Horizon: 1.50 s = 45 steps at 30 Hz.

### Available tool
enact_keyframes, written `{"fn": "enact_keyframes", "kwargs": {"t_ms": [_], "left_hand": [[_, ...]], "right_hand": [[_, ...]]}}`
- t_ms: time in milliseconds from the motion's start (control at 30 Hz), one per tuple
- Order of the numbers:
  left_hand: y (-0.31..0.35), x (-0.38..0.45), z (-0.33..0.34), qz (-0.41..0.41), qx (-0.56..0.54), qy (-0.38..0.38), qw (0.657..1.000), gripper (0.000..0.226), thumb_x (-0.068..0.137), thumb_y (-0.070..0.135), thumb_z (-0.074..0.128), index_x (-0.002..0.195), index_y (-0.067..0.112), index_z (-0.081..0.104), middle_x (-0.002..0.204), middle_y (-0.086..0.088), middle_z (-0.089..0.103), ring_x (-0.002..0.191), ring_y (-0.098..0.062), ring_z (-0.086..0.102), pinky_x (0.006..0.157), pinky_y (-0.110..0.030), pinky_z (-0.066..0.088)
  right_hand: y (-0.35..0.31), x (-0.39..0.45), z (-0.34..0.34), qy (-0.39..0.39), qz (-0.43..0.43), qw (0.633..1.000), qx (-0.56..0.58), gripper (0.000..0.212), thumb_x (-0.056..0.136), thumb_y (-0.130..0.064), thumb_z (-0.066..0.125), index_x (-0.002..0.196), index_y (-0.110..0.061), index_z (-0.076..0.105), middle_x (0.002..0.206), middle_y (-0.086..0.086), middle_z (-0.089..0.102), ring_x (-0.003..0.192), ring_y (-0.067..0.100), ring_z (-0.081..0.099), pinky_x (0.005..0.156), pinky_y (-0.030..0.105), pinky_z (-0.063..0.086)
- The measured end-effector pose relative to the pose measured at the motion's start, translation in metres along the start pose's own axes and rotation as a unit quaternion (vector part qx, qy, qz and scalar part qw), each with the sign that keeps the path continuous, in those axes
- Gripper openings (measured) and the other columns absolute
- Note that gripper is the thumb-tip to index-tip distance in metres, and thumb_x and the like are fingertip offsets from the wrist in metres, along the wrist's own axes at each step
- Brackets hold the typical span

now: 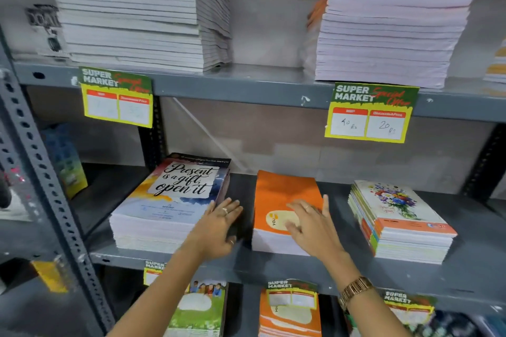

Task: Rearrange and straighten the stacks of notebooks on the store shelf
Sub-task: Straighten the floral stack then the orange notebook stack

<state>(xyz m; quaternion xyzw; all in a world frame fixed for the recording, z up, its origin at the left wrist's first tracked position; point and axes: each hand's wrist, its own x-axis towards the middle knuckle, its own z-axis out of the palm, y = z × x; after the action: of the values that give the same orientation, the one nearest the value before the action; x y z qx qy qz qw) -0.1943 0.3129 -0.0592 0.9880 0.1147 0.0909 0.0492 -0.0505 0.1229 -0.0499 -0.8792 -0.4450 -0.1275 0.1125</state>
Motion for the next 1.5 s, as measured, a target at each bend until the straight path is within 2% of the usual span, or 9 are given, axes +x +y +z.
{"fn": "enact_keyframes", "kwargs": {"t_ms": [167, 433, 533, 633, 767, 1100, 1300, 1400, 1500], "left_hand": [[-0.054, -0.026, -0.018, -0.025, -0.014, 0.008, 1.000, 0.080, 0.072, 0.032, 0.039, 0.147, 0.016, 0.017, 0.158, -0.001, 0.010, 0.146, -0.017, 0.002, 0.118, -0.037, -0.005], [-0.126, -0.059, -0.021, -0.065, -0.013, -0.015, 0.998, 0.078, 0.084, 0.037, 0.053, 0.148, 0.020, 0.010, 0.158, 0.000, 0.009, 0.146, -0.017, 0.004, 0.119, -0.036, 0.001], [-0.148, -0.067, -0.021, -0.056, 0.003, -0.015, 0.998, 0.085, 0.075, 0.061, 0.038, 0.147, 0.023, 0.012, 0.157, -0.004, 0.015, 0.146, -0.020, 0.009, 0.119, -0.034, 0.007], [-0.167, -0.072, -0.021, -0.046, 0.002, -0.003, 0.999, 0.109, 0.062, 0.088, 0.007, 0.147, 0.020, 0.014, 0.156, -0.005, 0.018, 0.145, -0.021, 0.011, 0.119, -0.036, 0.010], [-0.172, -0.075, -0.019, -0.040, -0.011, 0.035, 0.999, 0.114, 0.060, 0.083, -0.017, 0.146, 0.017, 0.020, 0.155, -0.005, 0.023, 0.144, -0.019, 0.016, 0.118, -0.032, 0.010], [-0.168, -0.077, -0.008, -0.064, -0.022, 0.102, 0.992, 0.104, 0.070, 0.076, -0.014, 0.140, 0.017, 0.036, 0.147, -0.008, 0.040, 0.139, -0.024, 0.033, 0.115, -0.038, 0.021], [-0.169, -0.075, -0.005, -0.075, -0.018, 0.113, 0.991, 0.070, 0.081, 0.055, 0.023, 0.134, 0.015, 0.047, 0.138, -0.010, 0.051, 0.132, -0.026, 0.043, 0.111, -0.042, 0.030], [-0.169, -0.075, -0.005, -0.073, -0.007, 0.121, 0.990, 0.067, 0.081, 0.053, 0.027, 0.131, 0.015, 0.050, 0.134, -0.010, 0.056, 0.129, -0.026, 0.048, 0.109, -0.043, 0.034], [-0.169, -0.075, -0.004, -0.072, -0.007, 0.127, 0.989, 0.069, 0.081, 0.054, 0.026, 0.132, 0.015, 0.048, 0.137, -0.009, 0.053, 0.131, -0.024, 0.045, 0.111, -0.041, 0.030]], "right_hand": [[-0.065, 0.010, 0.002, 0.055, -0.042, 0.992, 0.106, 0.039, 0.089, -0.016, 0.046, 0.128, -0.013, 0.053, 0.133, 0.003, 0.054, 0.125, 0.019, 0.050, 0.117, 0.034, 0.003], [-0.150, 0.030, 0.014, -0.022, -0.092, 0.988, 0.123, 0.046, 0.096, -0.025, 0.041, 0.140, -0.011, 0.038, 0.150, 0.005, 0.036, 0.138, 0.020, 0.034, 0.118, 0.032, 0.005], [-0.170, 0.039, 0.015, -0.081, -0.082, 0.984, 0.135, 0.054, 0.097, -0.032, 0.040, 0.146, -0.012, 0.027, 0.156, 0.004, 0.023, 0.143, 0.022, 0.020, 0.118, 0.032, 0.013], [-0.185, 0.048, 0.018, -0.119, -0.078, 0.981, 0.131, 0.062, 0.096, -0.039, 0.040, 0.148, -0.011, 0.021, 0.158, 0.005, 0.017, 0.145, 0.022, 0.013, 0.117, 0.034, 0.016], [-0.201, 0.056, 0.031, -0.154, -0.065, 0.980, 0.111, 0.068, 0.095, -0.046, 0.040, 0.149, -0.010, 0.018, 0.158, 0.006, 0.016, 0.146, 0.019, 0.013, 0.117, 0.032, 0.016], [-0.203, 0.061, 0.035, -0.161, -0.070, 0.982, 0.069, 0.061, 0.097, -0.044, 0.037, 0.147, -0.013, 0.025, 0.157, 0.004, 0.018, 0.145, 0.017, 0.016, 0.116, 0.034, 0.021], [-0.203, 0.057, 0.041, -0.141, -0.070, 0.985, 0.069, 0.060, 0.097, -0.046, 0.033, 0.147, -0.015, 0.023, 0.158, 0.002, 0.018, 0.146, 0.016, 0.013, 0.116, 0.032, 0.021], [-0.205, 0.054, 0.042, -0.129, -0.069, 0.987, 0.071, 0.092, 0.076, -0.068, 0.002, 0.148, -0.015, 0.022, 0.158, 0.002, 0.018, 0.146, 0.015, 0.013, 0.117, 0.029, 0.016], [-0.205, 0.051, 0.046, -0.107, -0.071, 0.990, 0.061, 0.113, 0.054, -0.067, -0.016, 0.148, -0.015, 0.020, 0.157, 0.002, 0.019, 0.146, 0.015, 0.013, 0.118, 0.026, 0.013]]}}
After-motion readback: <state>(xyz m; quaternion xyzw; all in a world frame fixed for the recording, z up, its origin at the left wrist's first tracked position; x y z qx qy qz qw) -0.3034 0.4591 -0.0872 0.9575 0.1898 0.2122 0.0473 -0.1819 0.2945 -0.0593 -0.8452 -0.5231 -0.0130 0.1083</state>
